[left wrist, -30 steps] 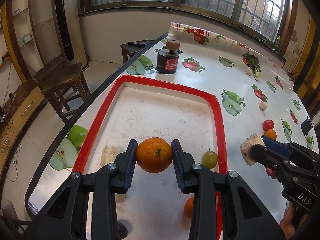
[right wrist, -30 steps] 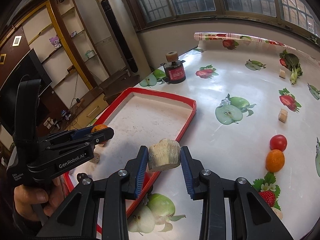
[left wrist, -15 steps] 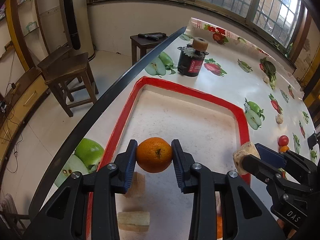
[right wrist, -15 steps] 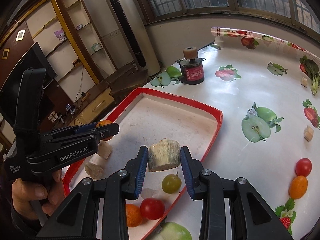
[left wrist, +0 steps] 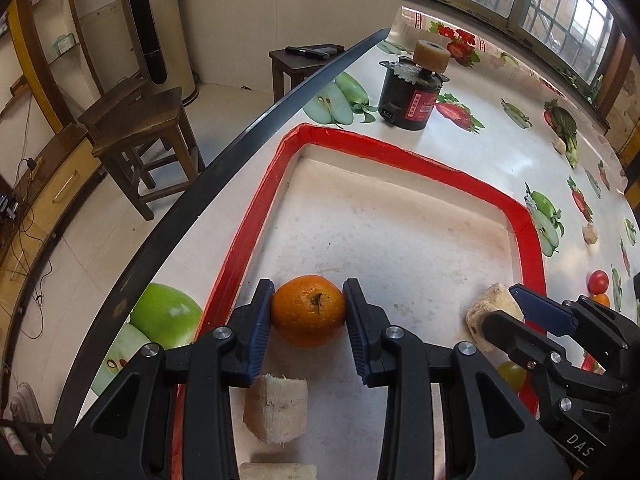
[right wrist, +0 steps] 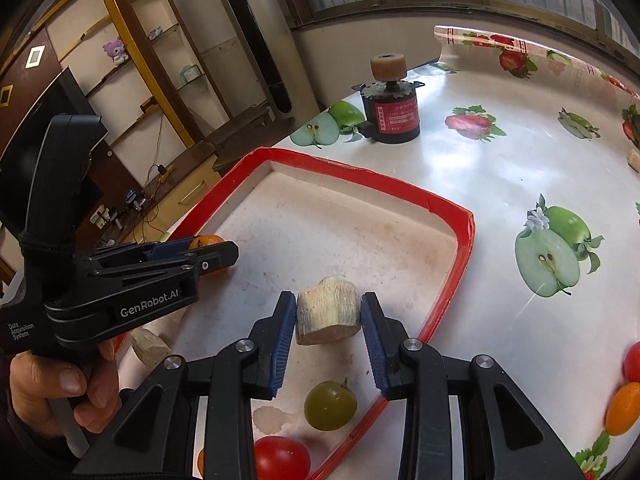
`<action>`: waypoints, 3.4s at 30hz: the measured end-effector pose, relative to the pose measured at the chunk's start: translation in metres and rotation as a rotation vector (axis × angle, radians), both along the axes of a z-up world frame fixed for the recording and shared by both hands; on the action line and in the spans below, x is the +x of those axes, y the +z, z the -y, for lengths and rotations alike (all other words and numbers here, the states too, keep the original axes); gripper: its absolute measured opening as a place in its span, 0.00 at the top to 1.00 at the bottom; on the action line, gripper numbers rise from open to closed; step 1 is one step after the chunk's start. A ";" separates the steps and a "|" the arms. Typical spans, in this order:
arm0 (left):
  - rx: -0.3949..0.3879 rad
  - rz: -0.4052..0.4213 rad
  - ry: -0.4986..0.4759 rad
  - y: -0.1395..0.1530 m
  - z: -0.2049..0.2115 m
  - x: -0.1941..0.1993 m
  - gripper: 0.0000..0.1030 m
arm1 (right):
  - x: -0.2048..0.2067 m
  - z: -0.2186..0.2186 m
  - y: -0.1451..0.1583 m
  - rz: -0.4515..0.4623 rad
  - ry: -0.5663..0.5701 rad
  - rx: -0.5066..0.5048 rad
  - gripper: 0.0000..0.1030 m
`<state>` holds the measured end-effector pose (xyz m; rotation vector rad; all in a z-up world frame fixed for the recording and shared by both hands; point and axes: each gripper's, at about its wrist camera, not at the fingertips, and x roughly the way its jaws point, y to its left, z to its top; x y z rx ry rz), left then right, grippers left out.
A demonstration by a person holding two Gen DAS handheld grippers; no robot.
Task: Organize fruits
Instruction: 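Open both grippers to release the cube and orange into the tray, then grasp another beige cube with the right gripper while the left grasps an orange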
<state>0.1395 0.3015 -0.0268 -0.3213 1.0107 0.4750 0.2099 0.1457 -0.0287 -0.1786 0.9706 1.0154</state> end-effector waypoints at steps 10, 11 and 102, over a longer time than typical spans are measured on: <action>0.033 0.031 0.022 0.012 0.007 -0.009 0.46 | -0.003 0.009 0.013 0.028 0.002 0.009 0.57; 0.039 0.034 0.027 0.014 0.007 -0.011 0.45 | -0.004 0.012 0.017 0.031 -0.001 0.016 0.56; -0.146 0.123 -0.399 0.015 0.231 0.089 0.70 | 0.104 0.243 0.020 0.054 -0.453 0.035 0.52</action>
